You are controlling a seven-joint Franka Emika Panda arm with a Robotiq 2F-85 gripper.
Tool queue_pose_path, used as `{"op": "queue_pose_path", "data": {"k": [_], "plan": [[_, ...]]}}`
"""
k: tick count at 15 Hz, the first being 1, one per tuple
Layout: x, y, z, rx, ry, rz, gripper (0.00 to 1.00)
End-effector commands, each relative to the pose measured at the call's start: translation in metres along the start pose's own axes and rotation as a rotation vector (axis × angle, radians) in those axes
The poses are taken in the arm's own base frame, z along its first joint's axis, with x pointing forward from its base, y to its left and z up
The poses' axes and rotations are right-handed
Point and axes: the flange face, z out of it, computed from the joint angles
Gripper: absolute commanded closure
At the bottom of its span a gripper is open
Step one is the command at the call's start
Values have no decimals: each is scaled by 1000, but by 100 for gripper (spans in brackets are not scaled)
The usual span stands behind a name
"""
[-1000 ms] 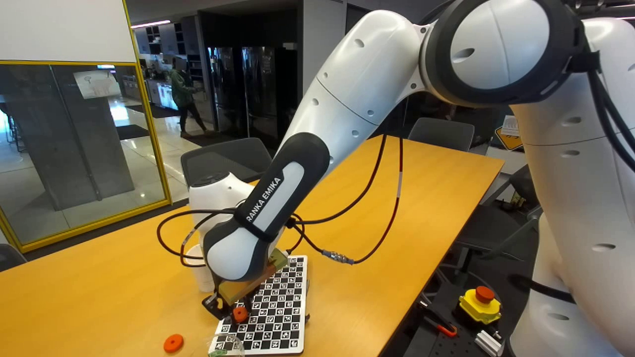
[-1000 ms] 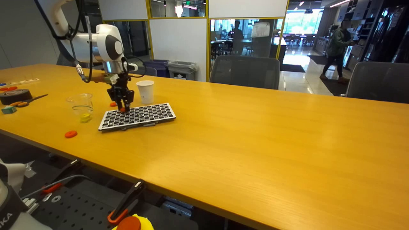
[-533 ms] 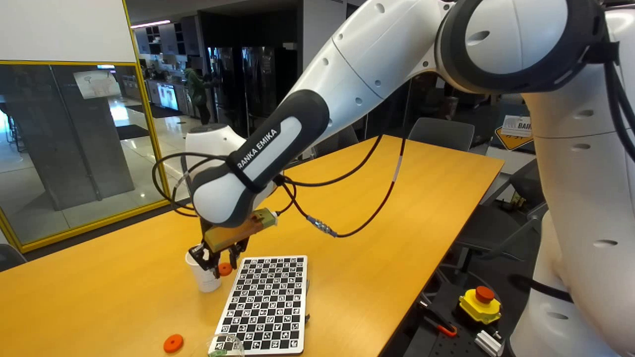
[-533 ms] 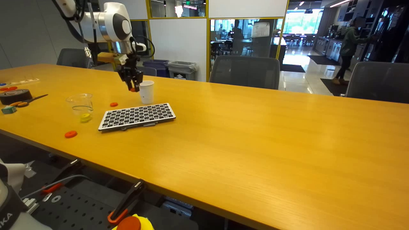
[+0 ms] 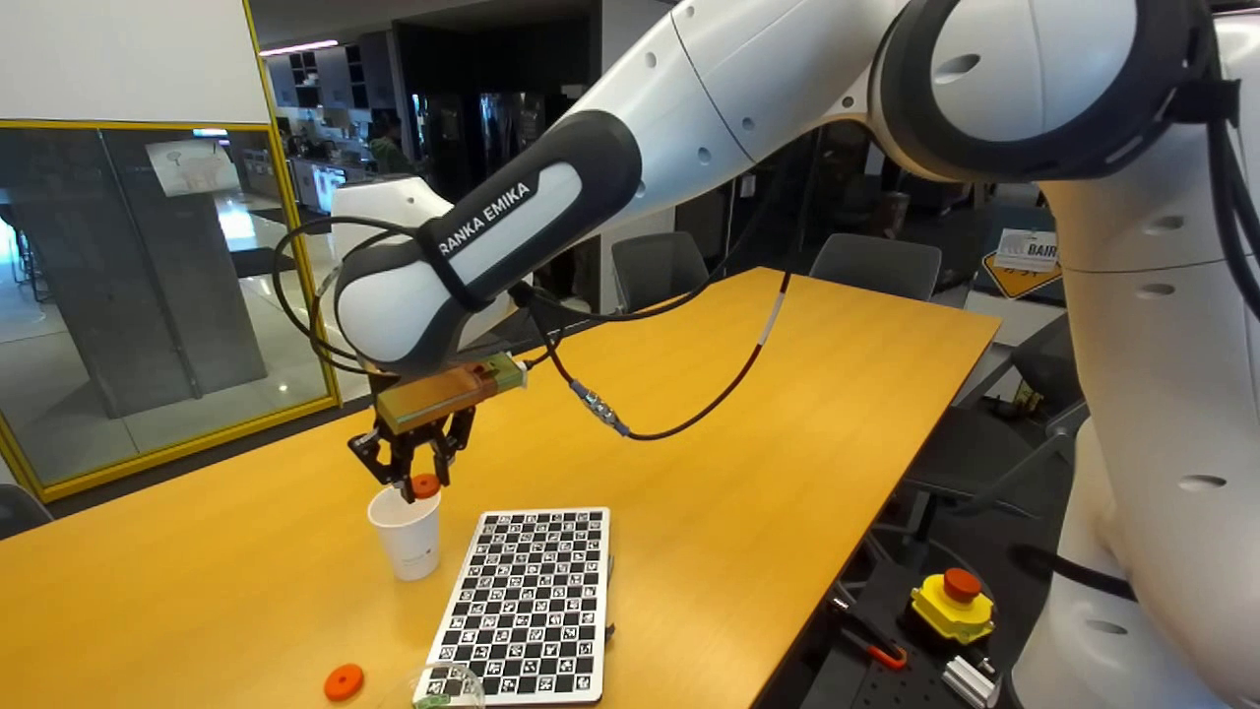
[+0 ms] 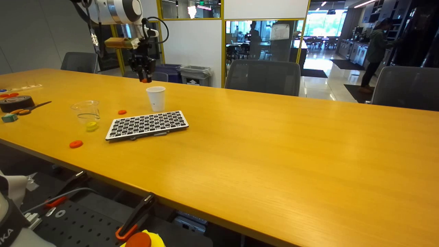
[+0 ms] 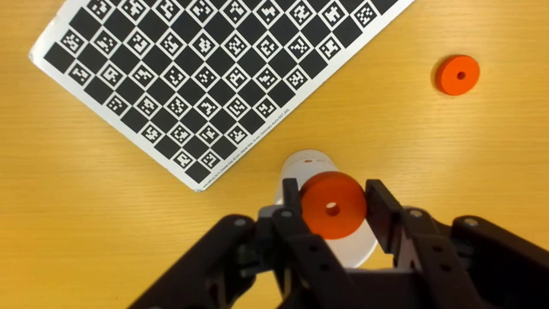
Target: Put the yellow rings in the clear cup and the orange rings in the white cups
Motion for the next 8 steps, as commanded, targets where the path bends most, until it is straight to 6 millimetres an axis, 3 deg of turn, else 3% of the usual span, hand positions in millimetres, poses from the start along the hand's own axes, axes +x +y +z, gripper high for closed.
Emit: {"op": "queue_pose_path", "data": {"k": [1,8], "plan": [[25,-10,-6,9,-21,-32,78],[57,-10,17,19,-78,-51,78]]}}
